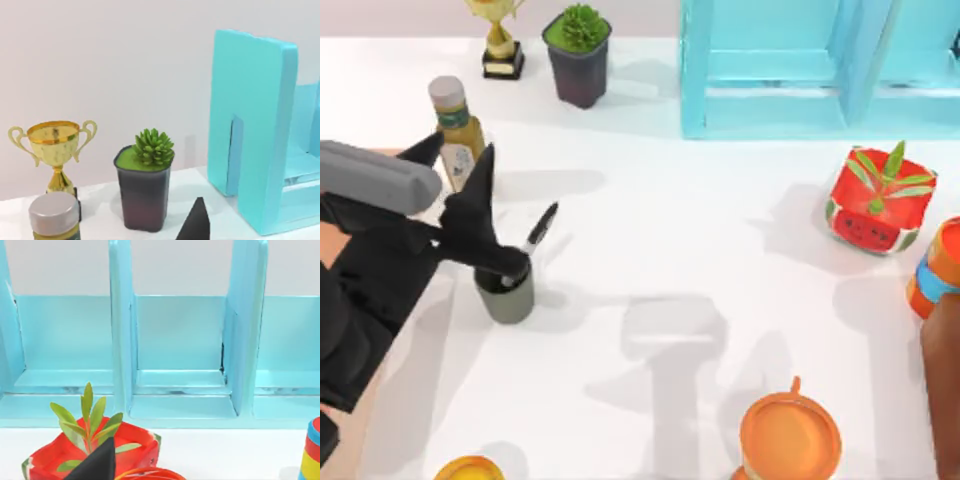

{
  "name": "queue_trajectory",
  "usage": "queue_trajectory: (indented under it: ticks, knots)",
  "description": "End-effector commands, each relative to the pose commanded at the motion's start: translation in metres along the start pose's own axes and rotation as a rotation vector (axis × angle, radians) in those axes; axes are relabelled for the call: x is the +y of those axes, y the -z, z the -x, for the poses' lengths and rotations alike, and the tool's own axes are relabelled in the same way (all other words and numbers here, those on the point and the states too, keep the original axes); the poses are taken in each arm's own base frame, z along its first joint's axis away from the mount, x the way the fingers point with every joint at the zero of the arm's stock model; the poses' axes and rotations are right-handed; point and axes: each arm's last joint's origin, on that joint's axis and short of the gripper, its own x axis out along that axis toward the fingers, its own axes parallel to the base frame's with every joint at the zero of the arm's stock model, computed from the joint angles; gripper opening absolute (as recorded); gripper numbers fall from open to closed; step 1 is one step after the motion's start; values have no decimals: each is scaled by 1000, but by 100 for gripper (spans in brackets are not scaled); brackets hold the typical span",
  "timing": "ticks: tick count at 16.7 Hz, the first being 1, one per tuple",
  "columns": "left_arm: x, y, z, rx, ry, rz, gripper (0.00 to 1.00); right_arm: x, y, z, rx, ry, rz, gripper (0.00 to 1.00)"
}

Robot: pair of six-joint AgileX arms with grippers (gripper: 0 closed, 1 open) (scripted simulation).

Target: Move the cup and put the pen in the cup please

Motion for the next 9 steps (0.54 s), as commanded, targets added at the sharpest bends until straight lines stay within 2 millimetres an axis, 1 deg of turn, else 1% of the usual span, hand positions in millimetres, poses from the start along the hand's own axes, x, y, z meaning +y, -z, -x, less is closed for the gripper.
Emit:
queue_trajectory:
  ticks: [3,4,9]
  knots:
    - [0,0,0,0,0,0,98,0,0,0,0,0,0,100]
    - [0,0,0,0,0,0,100,0,0,0,0,0,0,100]
    - [0,0,0,0,0,0,100,0,0,0,0,0,0,100]
